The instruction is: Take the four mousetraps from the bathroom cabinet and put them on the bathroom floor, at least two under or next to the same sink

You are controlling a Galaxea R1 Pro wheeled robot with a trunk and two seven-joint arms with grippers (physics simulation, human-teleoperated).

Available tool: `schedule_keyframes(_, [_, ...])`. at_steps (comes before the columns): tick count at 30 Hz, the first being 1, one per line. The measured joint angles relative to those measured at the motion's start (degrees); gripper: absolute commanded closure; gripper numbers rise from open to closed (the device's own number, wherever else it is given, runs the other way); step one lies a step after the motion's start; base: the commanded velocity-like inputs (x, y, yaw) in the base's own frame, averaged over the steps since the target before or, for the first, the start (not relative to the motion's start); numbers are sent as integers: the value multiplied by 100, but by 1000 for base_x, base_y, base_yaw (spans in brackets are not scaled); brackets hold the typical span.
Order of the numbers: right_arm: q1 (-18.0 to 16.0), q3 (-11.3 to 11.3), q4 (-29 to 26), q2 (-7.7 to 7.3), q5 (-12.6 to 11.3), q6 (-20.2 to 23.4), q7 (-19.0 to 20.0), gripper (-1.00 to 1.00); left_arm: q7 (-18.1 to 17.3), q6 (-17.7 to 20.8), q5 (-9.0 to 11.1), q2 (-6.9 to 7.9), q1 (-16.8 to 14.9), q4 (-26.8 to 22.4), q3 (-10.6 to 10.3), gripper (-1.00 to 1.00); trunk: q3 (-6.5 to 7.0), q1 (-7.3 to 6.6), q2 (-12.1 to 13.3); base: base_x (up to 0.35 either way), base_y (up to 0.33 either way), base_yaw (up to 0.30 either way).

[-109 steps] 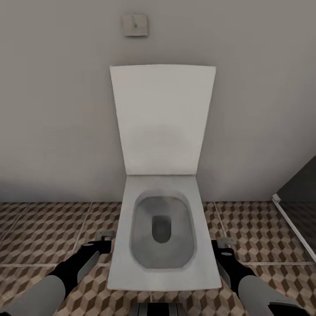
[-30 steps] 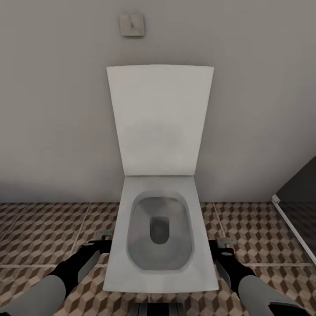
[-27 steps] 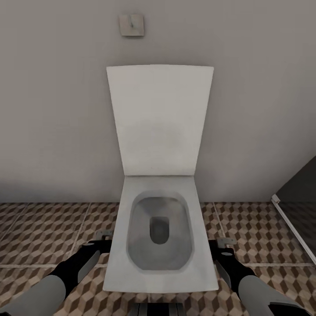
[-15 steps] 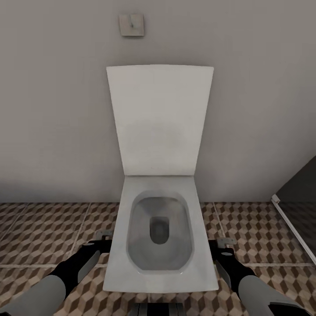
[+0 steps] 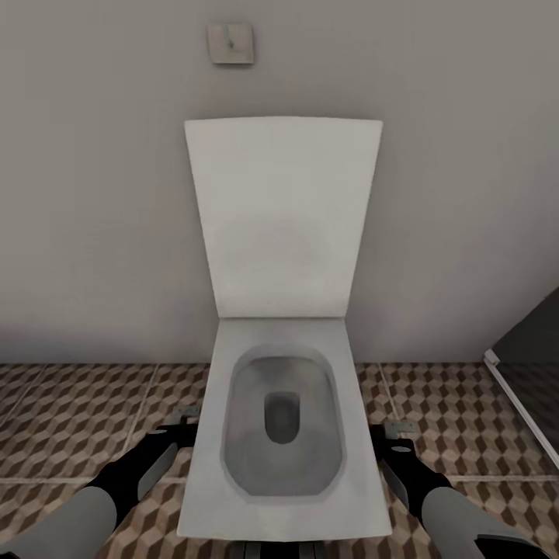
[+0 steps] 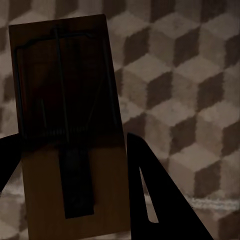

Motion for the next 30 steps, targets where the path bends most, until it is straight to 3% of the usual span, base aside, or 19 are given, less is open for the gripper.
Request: schedule_keyframes(30, [0,3,0,-34,17,-4,-15,100,-2,-8,-7,3,0,89,-3,100,0,1,0,7,0,0])
